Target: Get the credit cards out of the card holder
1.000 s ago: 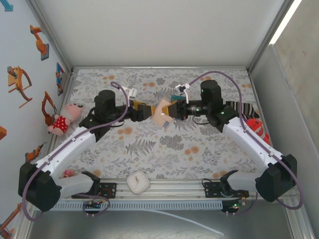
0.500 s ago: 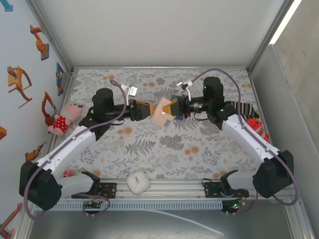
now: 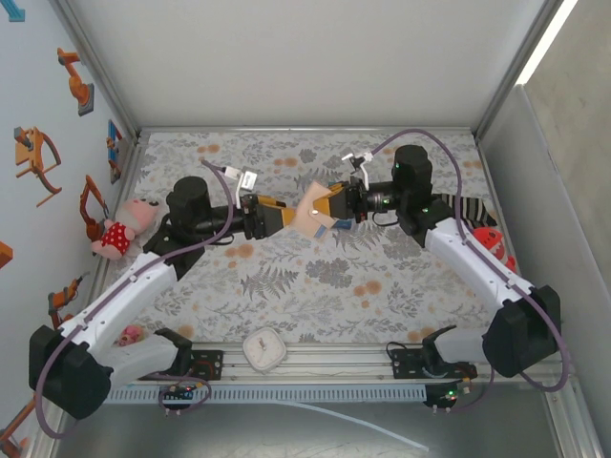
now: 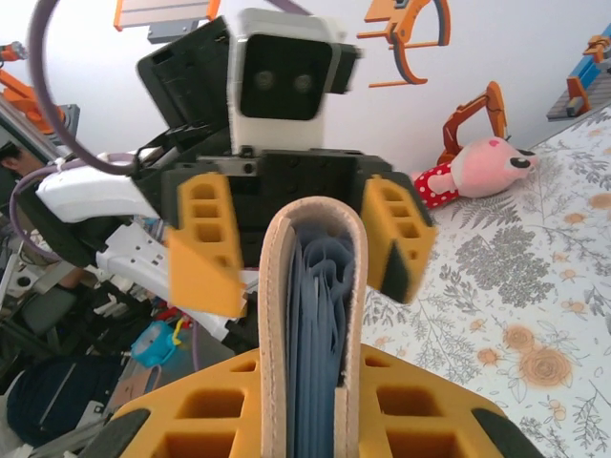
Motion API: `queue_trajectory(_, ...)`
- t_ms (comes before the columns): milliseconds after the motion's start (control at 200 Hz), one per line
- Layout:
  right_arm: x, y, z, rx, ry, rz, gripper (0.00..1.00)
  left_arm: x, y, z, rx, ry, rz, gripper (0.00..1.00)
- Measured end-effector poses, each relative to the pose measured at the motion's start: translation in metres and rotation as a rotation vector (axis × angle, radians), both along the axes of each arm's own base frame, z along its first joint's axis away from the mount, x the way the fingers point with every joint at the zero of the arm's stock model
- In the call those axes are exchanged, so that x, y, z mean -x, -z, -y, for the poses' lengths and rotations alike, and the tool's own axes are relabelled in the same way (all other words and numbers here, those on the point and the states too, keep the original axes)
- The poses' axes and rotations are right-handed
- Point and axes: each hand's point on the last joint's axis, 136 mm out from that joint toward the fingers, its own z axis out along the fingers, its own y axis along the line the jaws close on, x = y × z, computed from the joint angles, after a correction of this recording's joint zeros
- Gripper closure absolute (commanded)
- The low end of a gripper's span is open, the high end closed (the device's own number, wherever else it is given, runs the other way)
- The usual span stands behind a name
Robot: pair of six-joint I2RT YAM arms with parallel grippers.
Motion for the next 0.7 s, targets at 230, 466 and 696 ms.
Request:
queue_trajectory(230, -0.006, 0.006, -0.002, 0.009, 0.012, -0.015, 1.00, 0.001, 0.015, 0.003, -0.034, 0.014, -0.057, 0.25)
queue_trajectory(466, -0.010, 0.011, -0.003, 0.015, 0.013, -0.046, 1.00, 0.000, 0.042, 0.016, -0.087, 0.044, -0.140, 0.27)
queue_trajectory(696, -0.015, 0.010, -0.005, 0.009, 0.026, -0.065, 0.96, 0.000, 0.039, 0.022, -0.061, 0.073, -0.140, 0.59)
